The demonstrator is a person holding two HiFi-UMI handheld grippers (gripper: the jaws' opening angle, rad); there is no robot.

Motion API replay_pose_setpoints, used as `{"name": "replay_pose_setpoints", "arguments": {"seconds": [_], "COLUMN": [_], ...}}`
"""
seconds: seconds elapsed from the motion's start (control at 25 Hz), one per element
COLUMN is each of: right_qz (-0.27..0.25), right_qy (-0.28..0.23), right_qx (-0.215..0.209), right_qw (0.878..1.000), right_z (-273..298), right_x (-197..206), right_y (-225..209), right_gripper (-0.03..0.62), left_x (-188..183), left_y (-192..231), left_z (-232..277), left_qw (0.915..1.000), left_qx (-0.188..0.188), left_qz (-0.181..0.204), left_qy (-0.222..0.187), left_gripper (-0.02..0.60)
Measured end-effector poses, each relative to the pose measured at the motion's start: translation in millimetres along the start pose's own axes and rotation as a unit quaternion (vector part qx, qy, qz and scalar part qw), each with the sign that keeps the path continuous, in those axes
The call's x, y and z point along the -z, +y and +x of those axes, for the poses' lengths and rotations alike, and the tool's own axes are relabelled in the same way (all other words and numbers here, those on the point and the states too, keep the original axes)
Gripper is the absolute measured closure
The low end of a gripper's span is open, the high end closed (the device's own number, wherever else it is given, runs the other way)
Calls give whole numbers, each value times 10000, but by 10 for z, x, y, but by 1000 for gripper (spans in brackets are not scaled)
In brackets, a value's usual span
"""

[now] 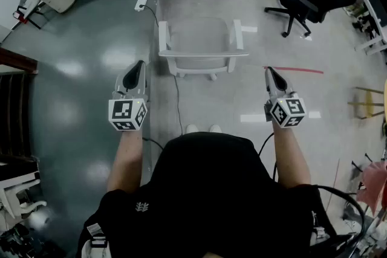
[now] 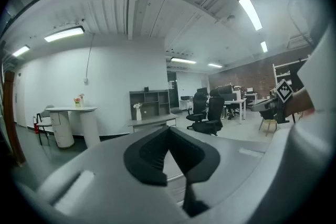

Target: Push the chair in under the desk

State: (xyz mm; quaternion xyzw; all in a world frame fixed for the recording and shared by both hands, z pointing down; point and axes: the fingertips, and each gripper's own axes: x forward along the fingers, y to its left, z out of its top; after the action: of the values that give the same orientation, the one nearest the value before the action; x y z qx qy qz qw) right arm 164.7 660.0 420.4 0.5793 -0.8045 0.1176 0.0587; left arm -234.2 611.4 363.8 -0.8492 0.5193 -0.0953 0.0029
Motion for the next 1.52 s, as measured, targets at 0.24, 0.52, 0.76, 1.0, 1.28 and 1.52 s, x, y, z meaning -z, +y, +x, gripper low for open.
{"name": "replay_pose_setpoints", "arguments": {"seconds": [0.24,0.52,0.76,1.0,1.28,1.52], "right_qz": [-113,-165,-284,-497,-906,-1359], "right_qy": [36,47,150,474,976,1587], "right_qx": [90,162,-77,-458,-946,-1440], "right_qw": [9999,9997,9995,9966,9866,9673], "right_z": [74,155,328,776,1264,1722], "right_x": [41,122,160,406,705,1057], "right_y": [207,469,530,452,355,387], "right_gripper": [592,592,592,565,453,349], "left_x": [132,333,560,869,1280,1637], "left_y": [111,277,191,145,-38,-67], "left_z": [-14,33,219,603,1027,1362], "left_qw": [9998,9990,9968,9930,9812,9687], "left_qx": [181,437,759,995,1505,1900], "left_qz": [-39,-27,117,222,364,601], "left_qy": [-30,-31,225,591,1150,1477], "left_gripper": [575,575,574,557,426,387]}}
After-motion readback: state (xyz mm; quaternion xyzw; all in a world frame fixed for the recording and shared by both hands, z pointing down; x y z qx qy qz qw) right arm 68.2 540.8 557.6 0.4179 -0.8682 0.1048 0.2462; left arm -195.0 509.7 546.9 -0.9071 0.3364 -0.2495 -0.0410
